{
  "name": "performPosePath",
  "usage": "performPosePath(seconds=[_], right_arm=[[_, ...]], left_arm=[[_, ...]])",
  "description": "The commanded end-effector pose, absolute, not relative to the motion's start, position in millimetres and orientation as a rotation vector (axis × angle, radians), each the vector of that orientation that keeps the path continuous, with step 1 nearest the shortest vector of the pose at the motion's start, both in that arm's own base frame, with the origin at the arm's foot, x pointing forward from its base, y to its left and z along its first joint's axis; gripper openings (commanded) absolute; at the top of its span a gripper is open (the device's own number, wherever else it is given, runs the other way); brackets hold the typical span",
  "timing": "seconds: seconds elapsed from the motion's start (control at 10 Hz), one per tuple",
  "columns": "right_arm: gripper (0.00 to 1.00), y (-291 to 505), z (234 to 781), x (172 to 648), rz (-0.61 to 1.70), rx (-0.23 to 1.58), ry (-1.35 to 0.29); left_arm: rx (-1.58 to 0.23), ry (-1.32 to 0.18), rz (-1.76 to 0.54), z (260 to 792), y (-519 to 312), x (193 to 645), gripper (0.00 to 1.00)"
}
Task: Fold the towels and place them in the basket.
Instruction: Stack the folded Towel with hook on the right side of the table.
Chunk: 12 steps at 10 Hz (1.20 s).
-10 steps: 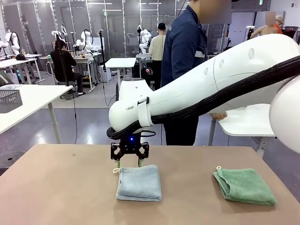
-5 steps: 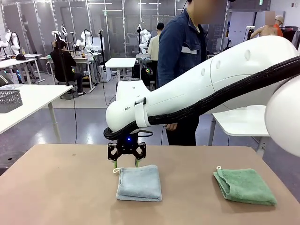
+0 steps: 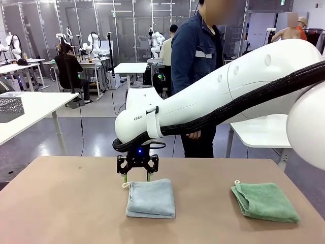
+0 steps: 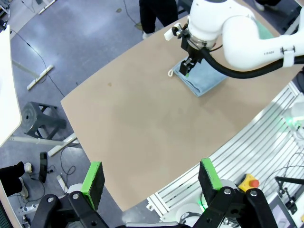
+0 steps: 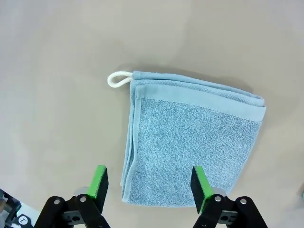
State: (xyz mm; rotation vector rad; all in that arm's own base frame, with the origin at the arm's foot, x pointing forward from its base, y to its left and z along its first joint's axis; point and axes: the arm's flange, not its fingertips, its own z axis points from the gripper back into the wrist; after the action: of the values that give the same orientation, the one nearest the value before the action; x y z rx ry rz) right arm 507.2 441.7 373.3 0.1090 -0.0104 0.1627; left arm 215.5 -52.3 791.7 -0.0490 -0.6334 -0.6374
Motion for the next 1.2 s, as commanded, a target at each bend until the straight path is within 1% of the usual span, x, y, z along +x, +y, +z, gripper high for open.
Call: performPosePath(seconds=[0.0, 0.4, 0.5, 0.7, 0.8, 0.9, 1.1], right_arm=[[0.88, 441.8, 374.1, 507.8, 0.167, 0.105, -0.012], [0.88, 441.7, 373.3, 507.2, 0.163, 0.109, -0.010], [0.88, 415.1, 383.7, 497.1, 0.127, 0.126, -0.020], [0.88, 356.7, 395.5, 488.3, 0.085, 0.298, -0.008], [0.88, 327.8, 399.0, 483.6, 0.072, 0.379, -0.030], [0.88, 298.6, 397.7, 480.5, 0.039, 0.408, -0.013], [0.88, 254.5, 383.7, 485.8, -0.019, 0.521, -0.052]], left_arm=[[-0.046, -0.633, -0.634, 791.8, -52.1, 215.5, 1.00], [-0.046, -0.633, -0.634, 791.8, -52.1, 215.5, 1.00], [-0.046, -0.633, -0.634, 791.8, -52.1, 215.5, 1.00], [-0.046, -0.633, -0.634, 791.8, -52.1, 215.5, 1.00], [-0.046, -0.633, -0.634, 791.8, -52.1, 215.5, 1.00], [-0.046, -0.633, -0.634, 791.8, -52.1, 215.5, 1.00], [-0.046, -0.633, -0.634, 791.8, -52.1, 215.5, 1.00]])
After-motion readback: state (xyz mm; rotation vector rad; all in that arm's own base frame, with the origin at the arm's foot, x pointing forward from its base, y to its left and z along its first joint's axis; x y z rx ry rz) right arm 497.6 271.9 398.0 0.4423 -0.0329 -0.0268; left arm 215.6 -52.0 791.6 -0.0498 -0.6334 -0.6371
